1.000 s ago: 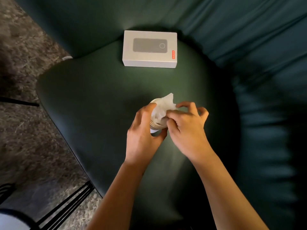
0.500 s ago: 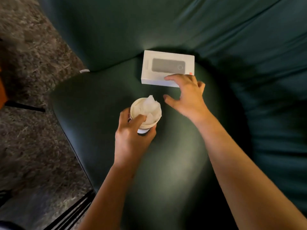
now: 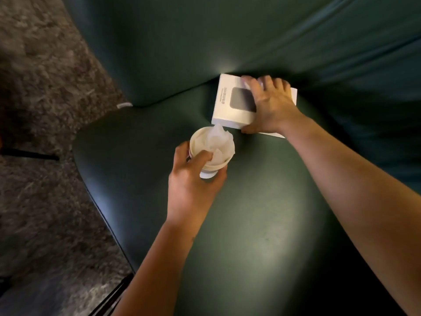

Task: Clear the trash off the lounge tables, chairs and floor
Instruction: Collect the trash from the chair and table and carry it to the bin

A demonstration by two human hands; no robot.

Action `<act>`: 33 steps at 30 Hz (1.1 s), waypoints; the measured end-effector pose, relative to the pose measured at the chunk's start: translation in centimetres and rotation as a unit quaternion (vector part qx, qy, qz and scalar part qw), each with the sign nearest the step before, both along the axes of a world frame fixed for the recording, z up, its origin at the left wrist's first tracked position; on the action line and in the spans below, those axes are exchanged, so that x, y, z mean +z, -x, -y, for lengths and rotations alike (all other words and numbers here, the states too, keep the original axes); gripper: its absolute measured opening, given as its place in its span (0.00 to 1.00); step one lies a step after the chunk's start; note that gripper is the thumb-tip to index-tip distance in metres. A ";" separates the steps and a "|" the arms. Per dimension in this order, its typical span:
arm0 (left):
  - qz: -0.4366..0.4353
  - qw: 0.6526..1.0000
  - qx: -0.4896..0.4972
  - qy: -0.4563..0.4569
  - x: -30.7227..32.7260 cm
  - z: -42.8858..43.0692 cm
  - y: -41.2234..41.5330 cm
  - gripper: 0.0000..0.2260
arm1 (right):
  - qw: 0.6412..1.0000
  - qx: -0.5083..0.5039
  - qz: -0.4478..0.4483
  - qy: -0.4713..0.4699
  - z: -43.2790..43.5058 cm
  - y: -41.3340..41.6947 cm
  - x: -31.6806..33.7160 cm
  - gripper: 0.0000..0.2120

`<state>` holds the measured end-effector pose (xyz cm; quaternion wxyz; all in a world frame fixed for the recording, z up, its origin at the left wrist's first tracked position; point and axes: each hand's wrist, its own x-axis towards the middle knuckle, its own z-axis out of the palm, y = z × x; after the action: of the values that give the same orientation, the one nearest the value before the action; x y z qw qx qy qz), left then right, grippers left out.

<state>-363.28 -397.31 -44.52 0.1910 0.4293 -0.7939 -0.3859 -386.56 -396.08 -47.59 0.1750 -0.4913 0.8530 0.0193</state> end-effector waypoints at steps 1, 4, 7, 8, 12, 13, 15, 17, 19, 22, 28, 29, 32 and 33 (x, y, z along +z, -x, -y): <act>-0.001 1.000 -0.004 -0.004 -0.1 -0.4 -0.1 0.10 | 1.000 -0.016 -0.002 0.014 -0.4 -0.1 0.1 0.52; 0.003 1.000 0.002 -0.015 0.3 -0.9 -1.6 0.11 | 0.998 -0.060 0.015 0.033 -1.2 -2.0 0.3 0.52; -0.013 0.999 0.029 -0.007 1.3 -0.5 -3.0 0.12 | 0.995 -0.087 0.011 0.043 -2.0 -4.6 0.8 0.51; -0.016 0.999 0.037 0.000 1.8 -0.3 -3.4 0.12 | 0.995 -0.090 0.013 0.046 -2.3 -5.5 1.1 0.51; 0.000 0.998 0.052 0.031 4.3 0.5 -5.2 0.17 | 0.994 -0.099 0.026 0.041 -3.0 -8.8 3.2 0.52; 0.010 0.998 0.051 0.041 5.1 0.6 -5.7 0.19 | 0.993 -0.103 0.031 0.046 -3.0 -9.5 4.0 0.52; 0.023 0.997 0.056 0.048 7.2 0.8 -6.7 0.22 | 0.992 -0.106 0.035 0.061 -3.1 -11.0 6.2 0.52; 0.026 0.997 0.059 0.046 9.6 0.7 -7.6 0.25 | 0.991 -0.101 0.034 0.081 -3.0 -12.3 8.6 0.52; 0.026 0.997 0.049 0.056 12.1 0.3 -8.7 0.27 | 0.990 -0.096 0.035 0.100 -2.9 -13.6 11.2 0.52; 0.022 0.996 0.056 0.071 16.0 -0.7 -10.5 0.29 | 0.988 -0.077 0.044 0.128 -2.9 -15.8 15.2 0.53; 0.017 0.984 0.112 0.138 24.5 -5.5 -15.0 0.32 | 0.979 0.008 0.065 0.194 -5.1 -20.2 24.3 0.52; 0.018 0.981 0.126 0.145 25.9 -6.7 -15.8 0.32 | 0.976 0.027 0.070 0.204 -5.8 -21.0 25.9 0.52; 0.023 0.970 0.174 0.171 30.1 -11.0 -18.7 0.32 | 0.967 0.079 0.082 0.226 -8.0 -23.5 30.4 0.51; 0.025 0.965 0.190 0.180 31.4 -12.5 -19.7 0.31 | 0.965 0.095 0.087 0.226 -8.7 -24.4 31.7 0.51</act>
<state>-343.54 -384.81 -13.13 0.3145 0.5403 -0.7588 -0.1826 -362.17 -387.40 -15.89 0.1302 -0.5968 0.7659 -0.2006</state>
